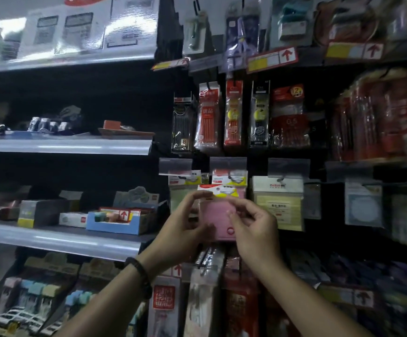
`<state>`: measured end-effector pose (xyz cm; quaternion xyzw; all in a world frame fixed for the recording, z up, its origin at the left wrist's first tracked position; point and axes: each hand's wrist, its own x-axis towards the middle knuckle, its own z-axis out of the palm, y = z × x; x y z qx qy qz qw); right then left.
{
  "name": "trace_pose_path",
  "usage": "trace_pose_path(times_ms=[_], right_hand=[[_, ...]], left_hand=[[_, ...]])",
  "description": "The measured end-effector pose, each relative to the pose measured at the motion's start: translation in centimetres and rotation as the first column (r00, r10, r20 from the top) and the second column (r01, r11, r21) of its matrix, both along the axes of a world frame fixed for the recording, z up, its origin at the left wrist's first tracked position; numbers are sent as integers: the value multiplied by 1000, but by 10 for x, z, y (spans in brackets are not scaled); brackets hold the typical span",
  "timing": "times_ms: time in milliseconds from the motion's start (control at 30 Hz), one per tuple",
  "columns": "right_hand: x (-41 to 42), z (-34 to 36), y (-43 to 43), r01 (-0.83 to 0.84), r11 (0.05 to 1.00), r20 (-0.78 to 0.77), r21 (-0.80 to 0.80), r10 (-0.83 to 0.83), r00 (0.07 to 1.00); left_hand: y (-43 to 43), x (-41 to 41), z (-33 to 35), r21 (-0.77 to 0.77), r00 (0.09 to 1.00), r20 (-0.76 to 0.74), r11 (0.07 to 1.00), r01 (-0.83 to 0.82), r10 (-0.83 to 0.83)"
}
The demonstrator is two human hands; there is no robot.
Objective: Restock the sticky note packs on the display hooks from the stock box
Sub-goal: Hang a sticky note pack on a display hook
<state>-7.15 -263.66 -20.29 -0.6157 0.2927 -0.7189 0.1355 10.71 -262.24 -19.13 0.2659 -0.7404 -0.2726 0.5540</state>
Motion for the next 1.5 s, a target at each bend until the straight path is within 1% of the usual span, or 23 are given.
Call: trace_pose_path(times_ms=[67,167,267,400,533,700,800,967,1033,1167,1233,1300,1333,1400,1500], right_hand=[[-6,3,-4,44,999,32,-20,-43,999],[-10,5,-9,61,994,64,-91,-55,996],[-10,8,-11,101,975,42,-199,-94,995],[-8,12,-14,70,961,31,-266,-64,997],[-6,17,-22,56,963,63,-264,-40,997],[-7,21,-29,22,981,120,-191,1,993],[-6,21,-28,6,987,119,-163,14,993],[-5,22,-36,18,995,138,-96,-4,990],[-6,25,-37,35,997,142,-72,-25,990],[-7,28,-34,114,992,49,-51,-111,993],[-9,31,-32,219,973,-32,-71,-222,975],[-13,35,-33,381,921,-177,-76,-389,904],[-14,37,-31,435,899,-263,-59,-434,862],[-14,40,-28,476,880,-382,-5,-441,812],[-16,41,-21,503,864,-447,25,-440,779]], left_hand=[[-3,-5,5,-58,998,12,997,-60,61],[-8,-9,10,-106,997,62,994,-36,42],[-11,-11,10,-193,994,73,979,-63,79],[-16,-7,7,-263,994,58,962,-79,97],[-22,-7,8,-285,993,86,957,-57,84],[-31,-10,13,-283,992,96,958,-51,81],[-34,-10,11,-299,991,83,952,-72,102],[-35,-15,7,-241,997,54,970,-41,56],[-36,-15,9,-237,995,62,970,-60,77],[-40,-16,11,-224,969,163,964,-146,185],[-42,-18,12,-204,957,198,964,-170,210],[-43,-22,15,-180,949,226,967,-182,221],[-43,-24,18,-164,945,238,968,-191,226],[-47,-29,24,-148,927,266,962,-232,264],[-50,-31,26,-139,908,290,952,-273,302]])
